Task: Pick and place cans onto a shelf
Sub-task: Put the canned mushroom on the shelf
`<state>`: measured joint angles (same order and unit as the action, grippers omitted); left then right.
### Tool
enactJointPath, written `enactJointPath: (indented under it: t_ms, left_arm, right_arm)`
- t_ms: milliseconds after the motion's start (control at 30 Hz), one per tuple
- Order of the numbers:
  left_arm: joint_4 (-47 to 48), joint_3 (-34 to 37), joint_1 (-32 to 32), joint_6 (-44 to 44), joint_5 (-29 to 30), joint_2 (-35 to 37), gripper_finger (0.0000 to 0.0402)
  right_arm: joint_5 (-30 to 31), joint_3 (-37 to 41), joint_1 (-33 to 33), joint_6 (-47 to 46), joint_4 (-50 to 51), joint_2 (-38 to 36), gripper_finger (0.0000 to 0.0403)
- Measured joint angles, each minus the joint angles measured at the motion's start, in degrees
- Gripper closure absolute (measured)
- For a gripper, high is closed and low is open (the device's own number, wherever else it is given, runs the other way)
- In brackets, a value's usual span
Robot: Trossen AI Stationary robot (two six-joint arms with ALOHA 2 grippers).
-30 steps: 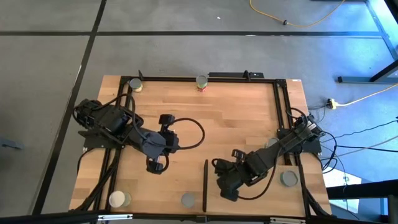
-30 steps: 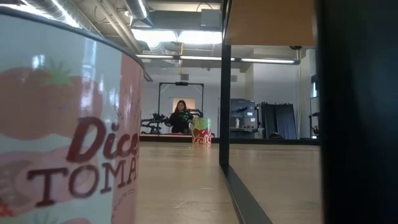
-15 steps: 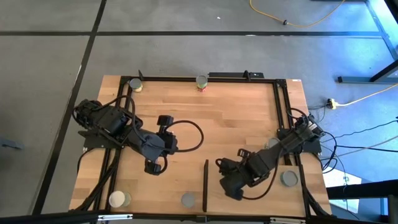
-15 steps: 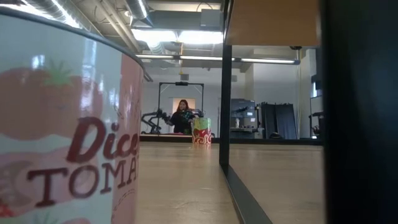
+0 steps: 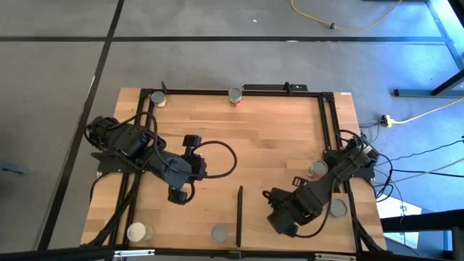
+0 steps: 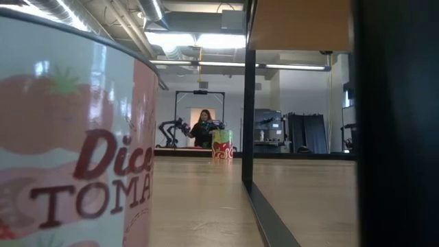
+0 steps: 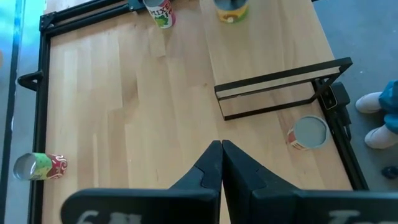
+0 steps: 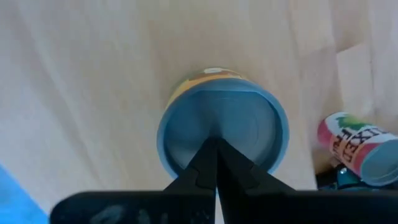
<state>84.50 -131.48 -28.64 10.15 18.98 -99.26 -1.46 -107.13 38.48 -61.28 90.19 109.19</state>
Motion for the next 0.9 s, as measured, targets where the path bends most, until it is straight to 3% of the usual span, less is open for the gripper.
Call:
enactJointPath:
  t_ms: [100, 400, 900]
  left_arm:
    - [0.0, 0.0, 0.0, 0.0, 0.0, 0.0, 0.0401]
    - [0.0, 0.0, 0.0, 0.0, 0.0, 0.0, 0.0401]
    - [-0.1, 0.0, 0.0, 0.4, -0.3, 0.0, 0.0401]
  right_arm:
    - [-2.3, 0.0, 1.0, -0.5, 0.0, -0.1, 0.0400]
    - [-1.6, 0.5, 3.1, -5.9, -0.3, -0.2, 0.0400]
    - [-0.5, 0.7, 4.4, -5.9, -0.2, -2.0, 0.0400]
